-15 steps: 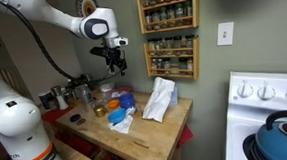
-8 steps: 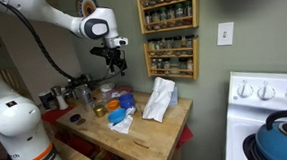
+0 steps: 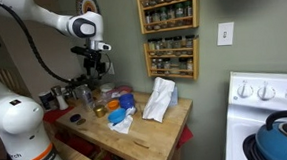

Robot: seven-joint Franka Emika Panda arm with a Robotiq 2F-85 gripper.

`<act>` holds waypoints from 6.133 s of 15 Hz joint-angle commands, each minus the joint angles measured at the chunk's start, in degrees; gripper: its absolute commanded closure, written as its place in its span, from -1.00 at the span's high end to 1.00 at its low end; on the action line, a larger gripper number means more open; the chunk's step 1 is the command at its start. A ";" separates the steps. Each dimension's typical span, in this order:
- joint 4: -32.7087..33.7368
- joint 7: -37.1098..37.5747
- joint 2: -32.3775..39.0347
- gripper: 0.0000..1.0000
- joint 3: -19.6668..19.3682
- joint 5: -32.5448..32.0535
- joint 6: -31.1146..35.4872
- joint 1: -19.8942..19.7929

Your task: Pick up the dark blue container lid and put it on the clear container

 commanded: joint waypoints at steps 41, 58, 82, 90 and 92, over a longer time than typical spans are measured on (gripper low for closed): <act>-19.64 -4.08 21.85 1.00 20.51 16.55 48.69 22.24; -20.10 -2.56 25.59 1.00 21.54 10.06 58.67 17.79; -19.55 1.16 27.68 1.00 21.28 11.47 56.32 17.43; -19.56 4.00 26.16 1.00 20.33 6.71 55.43 16.07; -20.01 7.08 24.29 1.00 19.78 5.40 54.16 15.41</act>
